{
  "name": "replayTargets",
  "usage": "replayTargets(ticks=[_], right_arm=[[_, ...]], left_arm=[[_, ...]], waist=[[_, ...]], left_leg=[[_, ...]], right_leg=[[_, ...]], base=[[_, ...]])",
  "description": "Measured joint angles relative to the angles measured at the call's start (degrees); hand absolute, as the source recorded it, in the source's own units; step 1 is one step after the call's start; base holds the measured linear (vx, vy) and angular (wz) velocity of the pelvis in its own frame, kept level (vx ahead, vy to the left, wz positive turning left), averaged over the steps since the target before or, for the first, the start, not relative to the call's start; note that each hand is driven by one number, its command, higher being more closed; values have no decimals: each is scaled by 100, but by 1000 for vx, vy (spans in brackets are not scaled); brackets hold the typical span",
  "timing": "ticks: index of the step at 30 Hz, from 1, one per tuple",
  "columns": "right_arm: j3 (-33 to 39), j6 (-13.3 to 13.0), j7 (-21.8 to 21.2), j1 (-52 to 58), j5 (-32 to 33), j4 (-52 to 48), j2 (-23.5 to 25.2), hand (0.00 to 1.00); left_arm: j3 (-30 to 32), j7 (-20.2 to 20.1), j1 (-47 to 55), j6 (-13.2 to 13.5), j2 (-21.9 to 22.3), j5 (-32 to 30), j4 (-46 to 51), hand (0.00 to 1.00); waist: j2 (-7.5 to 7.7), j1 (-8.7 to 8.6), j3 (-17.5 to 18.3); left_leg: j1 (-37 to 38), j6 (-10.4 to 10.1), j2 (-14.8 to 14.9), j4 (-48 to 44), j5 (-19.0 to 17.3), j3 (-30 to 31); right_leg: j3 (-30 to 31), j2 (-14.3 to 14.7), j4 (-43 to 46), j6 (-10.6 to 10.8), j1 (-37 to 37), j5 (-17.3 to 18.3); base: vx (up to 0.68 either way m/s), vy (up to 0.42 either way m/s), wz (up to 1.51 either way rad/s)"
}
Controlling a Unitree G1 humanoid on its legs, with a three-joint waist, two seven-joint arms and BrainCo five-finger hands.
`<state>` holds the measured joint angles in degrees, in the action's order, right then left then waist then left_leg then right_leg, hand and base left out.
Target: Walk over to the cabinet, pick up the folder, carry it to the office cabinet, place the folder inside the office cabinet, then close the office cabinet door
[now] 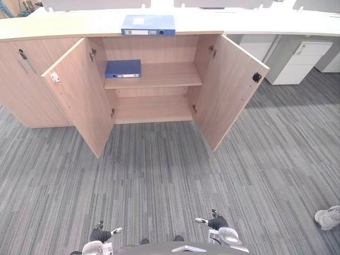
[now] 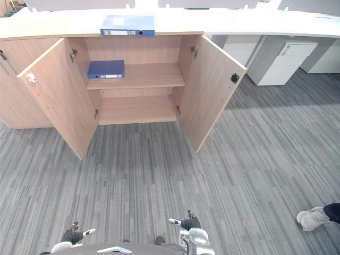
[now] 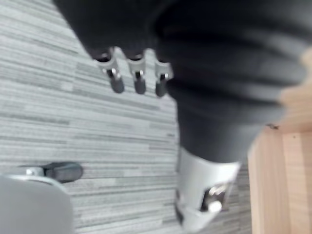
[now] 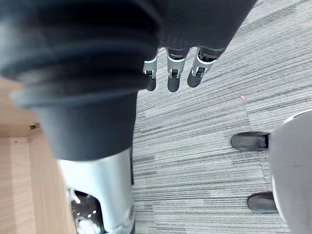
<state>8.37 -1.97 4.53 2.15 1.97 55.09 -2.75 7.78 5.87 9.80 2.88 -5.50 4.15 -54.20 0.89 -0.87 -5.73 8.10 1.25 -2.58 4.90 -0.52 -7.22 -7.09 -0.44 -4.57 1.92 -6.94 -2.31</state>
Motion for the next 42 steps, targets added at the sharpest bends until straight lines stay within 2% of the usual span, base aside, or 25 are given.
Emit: replayTargets(ticks=[4,24,28,31,32,33,35,36,37,38,39,41,42], right_arm=[[253,105,101,-18,22,291,21,0],[569,122,101,-148,114,612,38,0],[589,124,100,-171,113,611,34,0],[650,128,99,-233,115,589,11,0],[651,146,99,-238,112,511,-9,0],[651,160,99,-234,112,483,-9,0],[645,176,96,-214,111,407,-8,0],[642,177,93,-246,109,373,-8,0],[650,175,93,-249,115,306,-8,0],[649,162,94,-255,114,137,-17,0],[644,153,93,-258,116,94,-35,0],[584,102,92,-286,113,-5,-25,0],[572,94,91,-305,113,-8,-24,0]], left_arm=[[153,-13,-15,-50,5,-102,-214,0],[330,-121,-96,-63,14,-100,-390,0],[338,-125,-127,-63,3,-99,-372,0],[339,-127,-143,-63,0,-98,-362,0],[337,-128,-141,-63,37,-97,-349,0],[337,-128,-138,-63,45,-97,-340,0],[333,-129,-132,-61,82,-93,-287,0],[330,-130,-137,-60,97,-92,-284,0],[319,-132,-150,-61,98,-93,-288,0],[271,-131,-183,-61,96,-94,-289,0],[261,-131,-184,-62,87,-94,-292,0],[224,-129,-233,-61,91,-94,-290,0],[224,-129,-259,-52,82,-93,-282,0]], waist=[[27,-1,-18],[55,28,-146],[61,108,-181],[14,124,-243],[-57,127,-274],[-74,130,-280],[-142,138,-308],[-178,164,-327],[-198,164,-342],[-228,155,-425],[-258,150,-466],[-291,73,-494],[-294,56,-498]], left_leg=[[2,0,-3,1,0,-3],[-110,-15,-7,4,-52,-92],[-317,42,0,-129,-207,-281],[-787,93,65,-1000,-764,-401],[-948,116,128,-1386,-1055,-441],[-966,116,141,-1442,-1101,-455],[-1016,167,169,-1737,-1405,-516],[-964,201,168,-1797,-1469,-555],[-855,200,152,-1802,-1474,-570],[-589,201,115,-1724,-1472,-552],[-456,203,88,-1667,-1473,-520],[-22,225,93,-1393,-1489,-309],[61,225,107,-1310,-1489,-246]], right_leg=[[0,-1,-1,0,0,0],[59,-3,-36,36,128,29],[168,-15,-3,67,341,81],[231,-50,123,140,532,142],[298,-45,403,156,638,305],[310,-43,467,169,666,345],[325,-82,1195,296,951,750],[283,-137,1959,370,1268,993],[223,-186,2594,371,1538,1076],[-67,-343,3863,303,1976,1063],[-172,-399,4278,247,2143,1178],[-495,-444,4718,141,2377,1639],[-595,-422,4665,107,2451,1712]], base=[[-42,-19,0],[-1,-1,-1],[4,2,-18],[115,35,-22],[104,38,-20],[136,68,-22],[172,99,-21],[181,115,-18],[287,166,-4],[267,150,10],[328,151,21],[281,61,41],[314,7,53]])
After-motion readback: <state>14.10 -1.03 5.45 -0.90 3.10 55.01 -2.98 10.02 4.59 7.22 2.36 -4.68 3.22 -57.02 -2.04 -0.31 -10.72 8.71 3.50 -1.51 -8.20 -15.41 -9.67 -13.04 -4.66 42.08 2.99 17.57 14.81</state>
